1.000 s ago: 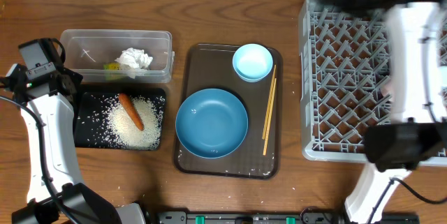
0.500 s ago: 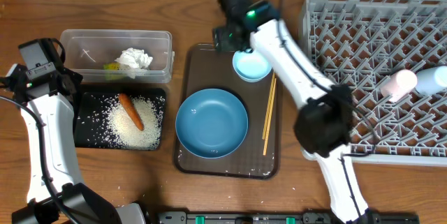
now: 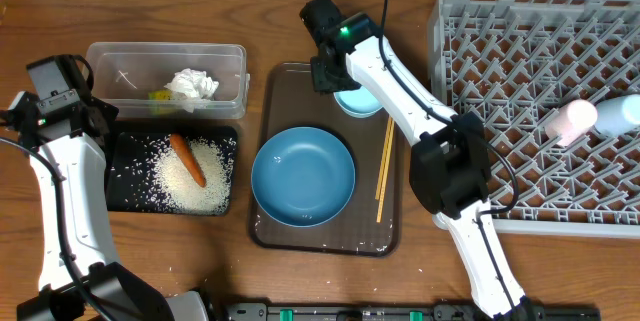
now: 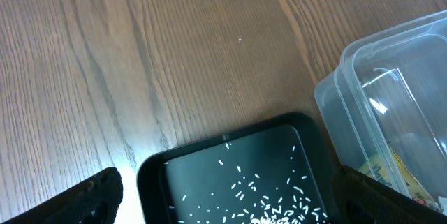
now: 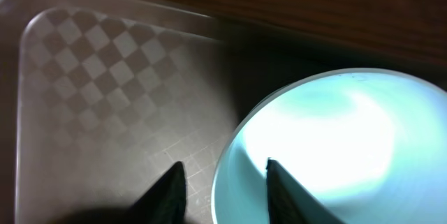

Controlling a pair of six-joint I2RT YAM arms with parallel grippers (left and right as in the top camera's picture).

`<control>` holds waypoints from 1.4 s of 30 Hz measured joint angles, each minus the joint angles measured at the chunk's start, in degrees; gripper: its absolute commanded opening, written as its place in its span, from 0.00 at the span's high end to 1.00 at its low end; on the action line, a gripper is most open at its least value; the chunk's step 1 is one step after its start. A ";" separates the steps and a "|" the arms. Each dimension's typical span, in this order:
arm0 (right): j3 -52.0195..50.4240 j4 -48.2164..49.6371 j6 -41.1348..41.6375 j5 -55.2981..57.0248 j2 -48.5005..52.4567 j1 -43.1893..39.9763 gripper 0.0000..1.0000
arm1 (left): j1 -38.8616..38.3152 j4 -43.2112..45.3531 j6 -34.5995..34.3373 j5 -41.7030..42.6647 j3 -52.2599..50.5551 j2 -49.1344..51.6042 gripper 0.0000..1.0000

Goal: Sort waste into correct bins and load items into the dishwasher rack
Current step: 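Move the right gripper left to the light blue bowl, grasp its rim, then lift the bowl, carry it right and place it in the rack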

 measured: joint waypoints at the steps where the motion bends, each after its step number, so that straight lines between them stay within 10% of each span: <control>1: 0.00 -0.11 0.09 0.00 0.20 0.00 0.67 | 0.00 0.02 0.00 0.02 0.00 0.00 0.03; 32: -0.85 -0.79 0.83 -0.42 0.68 0.76 0.75 | 0.00 0.00 0.00 0.00 0.00 -0.02 0.03; 42: -3.93 1.20 1.01 -0.44 1.16 0.76 0.99 | 0.00 0.00 -0.02 0.00 0.00 0.00 0.03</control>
